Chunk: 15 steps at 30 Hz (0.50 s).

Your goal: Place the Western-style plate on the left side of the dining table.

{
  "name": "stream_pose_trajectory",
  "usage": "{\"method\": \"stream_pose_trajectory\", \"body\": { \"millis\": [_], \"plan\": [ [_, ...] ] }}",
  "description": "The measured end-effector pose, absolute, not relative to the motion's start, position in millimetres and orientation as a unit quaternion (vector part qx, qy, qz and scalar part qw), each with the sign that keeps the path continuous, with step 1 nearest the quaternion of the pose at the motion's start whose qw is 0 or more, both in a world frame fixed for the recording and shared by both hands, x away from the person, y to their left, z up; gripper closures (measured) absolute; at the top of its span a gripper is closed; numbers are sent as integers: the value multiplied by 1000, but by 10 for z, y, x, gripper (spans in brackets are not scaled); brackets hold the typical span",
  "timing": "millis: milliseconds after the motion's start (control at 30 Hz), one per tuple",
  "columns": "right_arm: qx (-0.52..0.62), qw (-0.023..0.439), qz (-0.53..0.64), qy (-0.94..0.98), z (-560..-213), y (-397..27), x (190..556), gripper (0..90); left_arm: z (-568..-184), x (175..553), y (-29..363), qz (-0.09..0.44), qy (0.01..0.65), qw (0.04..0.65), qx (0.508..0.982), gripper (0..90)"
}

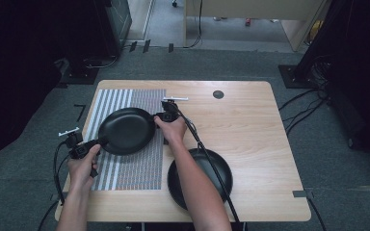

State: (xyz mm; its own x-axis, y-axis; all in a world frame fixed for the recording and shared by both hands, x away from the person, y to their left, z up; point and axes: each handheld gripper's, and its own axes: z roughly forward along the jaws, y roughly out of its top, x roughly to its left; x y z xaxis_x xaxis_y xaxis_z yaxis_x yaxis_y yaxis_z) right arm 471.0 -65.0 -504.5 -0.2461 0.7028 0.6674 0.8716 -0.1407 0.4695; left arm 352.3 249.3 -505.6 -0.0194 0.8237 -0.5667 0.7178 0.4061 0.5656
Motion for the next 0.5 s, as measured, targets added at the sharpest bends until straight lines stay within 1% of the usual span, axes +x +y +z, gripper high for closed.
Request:
{"method": "stream_pose_trajectory", "body": {
  "millis": [500],
  "plan": [
    [-614,83,-453,-641,-5104,-525,4699,846,-5125,3596,2597,63,717,450,529,727]
  ]
}}
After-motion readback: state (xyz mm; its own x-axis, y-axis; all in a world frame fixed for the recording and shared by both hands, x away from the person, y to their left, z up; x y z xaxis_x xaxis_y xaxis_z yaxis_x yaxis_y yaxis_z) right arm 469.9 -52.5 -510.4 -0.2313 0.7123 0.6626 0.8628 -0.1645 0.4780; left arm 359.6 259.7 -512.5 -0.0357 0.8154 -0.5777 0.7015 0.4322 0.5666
